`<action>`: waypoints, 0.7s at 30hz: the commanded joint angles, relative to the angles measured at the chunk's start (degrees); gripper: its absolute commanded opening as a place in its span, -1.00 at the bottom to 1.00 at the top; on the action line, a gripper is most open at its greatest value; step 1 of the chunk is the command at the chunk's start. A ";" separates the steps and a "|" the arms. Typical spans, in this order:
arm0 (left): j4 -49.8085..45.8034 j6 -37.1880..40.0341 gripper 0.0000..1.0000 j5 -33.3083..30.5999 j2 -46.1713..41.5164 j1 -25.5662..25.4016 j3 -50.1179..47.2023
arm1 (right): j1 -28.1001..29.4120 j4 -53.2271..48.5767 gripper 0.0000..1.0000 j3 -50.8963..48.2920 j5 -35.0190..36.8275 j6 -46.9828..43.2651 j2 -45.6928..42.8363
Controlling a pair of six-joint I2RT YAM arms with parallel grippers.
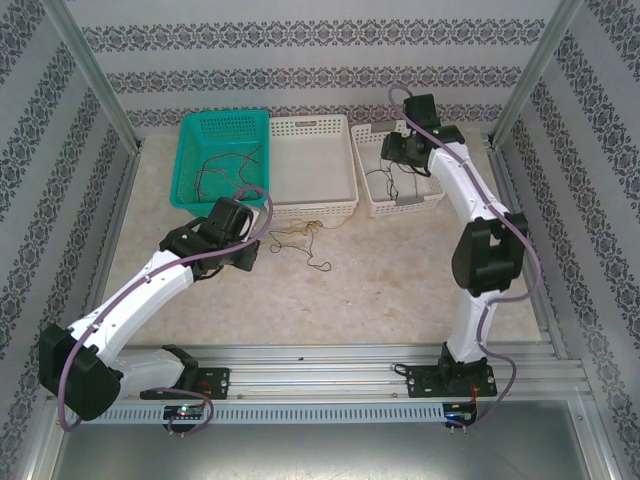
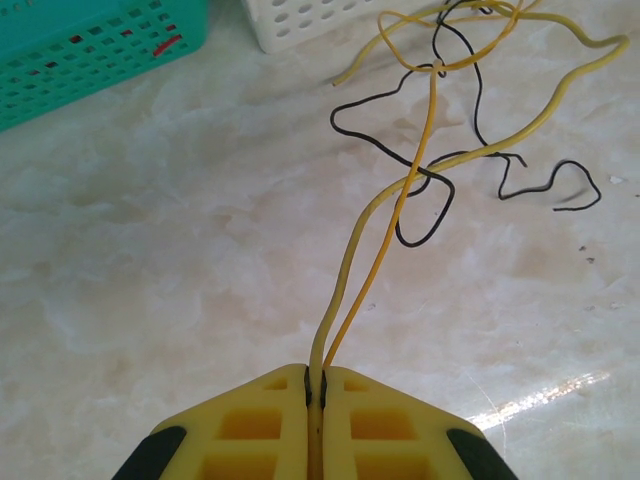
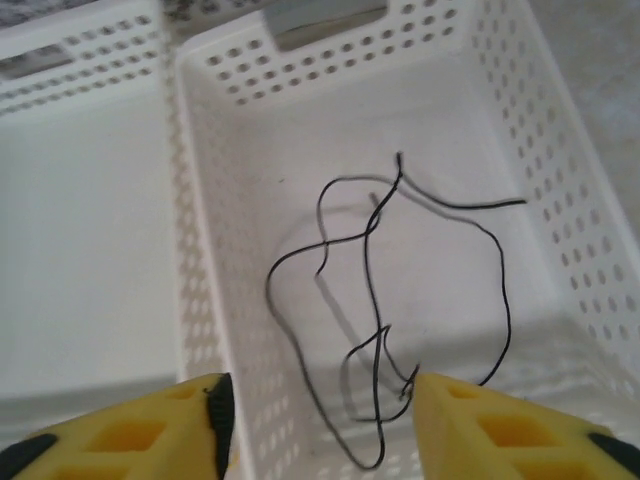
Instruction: Untangle the cables
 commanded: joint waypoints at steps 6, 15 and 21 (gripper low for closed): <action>0.97 0.86 -1.00 4.28 0.64 -1.02 -0.56 | 9.32 17.64 0.22 -28.14 -14.64 5.55 -23.99; 3.69 -0.11 -1.00 9.78 -1.76 -1.44 -1.50 | 26.81 35.58 0.30 -56.05 -13.10 9.23 -40.25; 5.25 -1.30 -1.00 13.96 -1.10 -1.39 -1.75 | 36.00 48.65 0.33 -65.93 -7.53 9.30 -41.64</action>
